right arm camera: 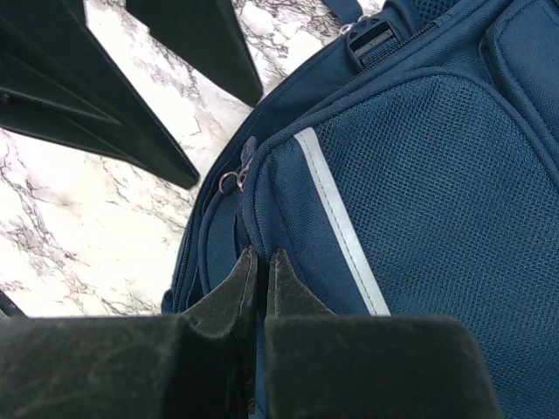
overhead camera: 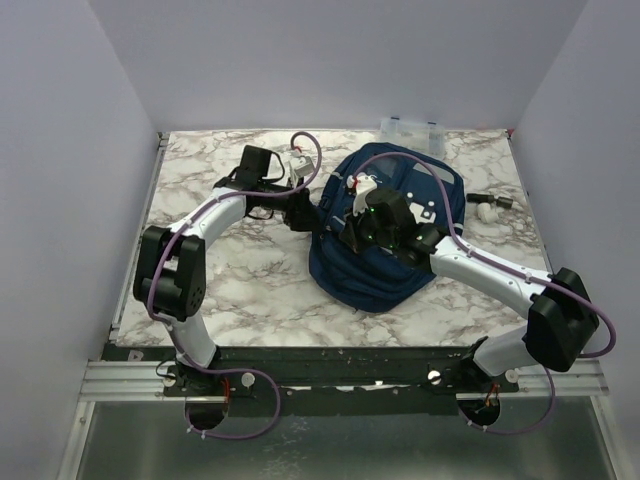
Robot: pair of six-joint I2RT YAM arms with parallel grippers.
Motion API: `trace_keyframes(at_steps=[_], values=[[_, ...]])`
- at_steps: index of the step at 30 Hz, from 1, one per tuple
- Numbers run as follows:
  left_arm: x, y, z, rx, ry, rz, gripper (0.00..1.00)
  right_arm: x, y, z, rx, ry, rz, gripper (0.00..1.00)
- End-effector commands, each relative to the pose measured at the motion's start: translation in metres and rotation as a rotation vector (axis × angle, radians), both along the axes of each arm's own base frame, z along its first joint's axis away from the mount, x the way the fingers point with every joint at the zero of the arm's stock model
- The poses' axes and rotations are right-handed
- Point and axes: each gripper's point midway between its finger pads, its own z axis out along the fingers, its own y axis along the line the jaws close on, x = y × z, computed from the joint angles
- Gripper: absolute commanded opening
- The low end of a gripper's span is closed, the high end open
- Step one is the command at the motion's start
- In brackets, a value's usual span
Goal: Pack the student bag
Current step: Zip the student bag at the center of the board.
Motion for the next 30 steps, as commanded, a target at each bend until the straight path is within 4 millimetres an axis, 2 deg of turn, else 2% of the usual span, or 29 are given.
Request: trace_keyframes(at_steps=[1, 5, 9, 17, 22, 24, 26, 29, 30], values=[[-0.011, -0.019, 0.006, -0.057, -0.036, -0.134, 0.59, -0.002, 0.007, 0.016, 0.064, -0.017, 0.023, 0.01], [-0.022, -0.025, 0.000, -0.085, 0.010, -0.178, 0.59, -0.004, 0.011, 0.011, 0.065, -0.006, 0.045, 0.01], [-0.027, -0.024, -0.011, -0.075, 0.044, -0.179, 0.56, -0.005, 0.011, 0.005, 0.069, -0.002, 0.045, 0.01], [-0.029, -0.018, -0.023, 0.000, 0.080, -0.124, 0.35, -0.007, 0.013, 0.000, 0.073, 0.005, 0.054, 0.01], [-0.038, -0.020, -0.029, 0.037, 0.127, -0.109, 0.30, -0.006, 0.013, 0.005, 0.085, -0.009, 0.052, 0.01], [-0.037, -0.021, -0.031, 0.073, 0.137, -0.090, 0.21, -0.005, 0.013, 0.004, 0.082, -0.007, 0.051, 0.00], [-0.031, -0.017, -0.037, 0.134, 0.150, -0.026, 0.07, -0.005, 0.012, 0.005, 0.072, 0.007, 0.040, 0.01], [-0.025, -0.014, -0.049, 0.279, 0.121, 0.082, 0.00, -0.005, 0.012, 0.004, 0.091, 0.006, 0.028, 0.01], [-0.029, -0.014, -0.050, 0.330, 0.099, 0.095, 0.00, -0.004, 0.014, 0.004, 0.102, 0.008, 0.022, 0.01]])
